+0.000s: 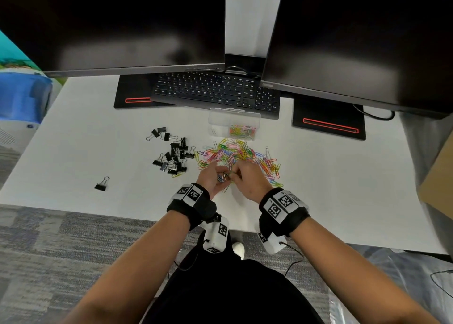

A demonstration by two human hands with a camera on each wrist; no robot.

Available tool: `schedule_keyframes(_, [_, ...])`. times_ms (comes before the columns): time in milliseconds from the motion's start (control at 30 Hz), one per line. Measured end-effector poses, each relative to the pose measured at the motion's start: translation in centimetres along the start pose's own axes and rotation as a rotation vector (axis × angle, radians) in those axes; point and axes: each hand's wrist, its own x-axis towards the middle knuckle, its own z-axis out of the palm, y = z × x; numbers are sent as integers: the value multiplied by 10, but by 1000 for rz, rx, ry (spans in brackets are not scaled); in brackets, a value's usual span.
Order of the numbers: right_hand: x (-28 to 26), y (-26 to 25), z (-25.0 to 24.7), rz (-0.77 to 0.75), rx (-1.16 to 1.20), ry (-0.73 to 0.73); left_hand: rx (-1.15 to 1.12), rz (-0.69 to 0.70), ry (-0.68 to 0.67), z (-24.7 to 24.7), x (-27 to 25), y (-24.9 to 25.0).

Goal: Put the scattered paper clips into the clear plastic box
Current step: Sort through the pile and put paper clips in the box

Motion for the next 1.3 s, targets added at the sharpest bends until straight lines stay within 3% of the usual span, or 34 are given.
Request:
schedule_keyframes(133, [4, 2, -5, -31, 27, 53, -75, -38, -4, 1, -3, 3])
schedule_keyframes(267, [7, 26, 4, -8, -164, 67, -180, -48, -5, -4, -5, 8])
schedule_keyframes(367, [3, 33, 16, -21, -296, 40, -157, -38, -5, -8, -2, 8])
schedule_keyframes(567, [3, 27, 20, -10, -296, 80, -137, -29, -5, -8, 5, 5])
schedule_keyframes(800, [7, 31, 18, 17, -194, 117, -63, -29, -3, -5, 5, 3])
schedule_keyframes(1133, [6, 29, 0, 69, 119, 357, -24, -19, -23, -1, 4, 2])
schedule_keyframes(1200, [3, 20, -3, 48, 203, 339, -18, -22, -24, 2, 4, 0])
schedule_keyframes(1300, [-5, 4, -5, -19, 283, 192, -9, -27, -26, 6, 2, -1])
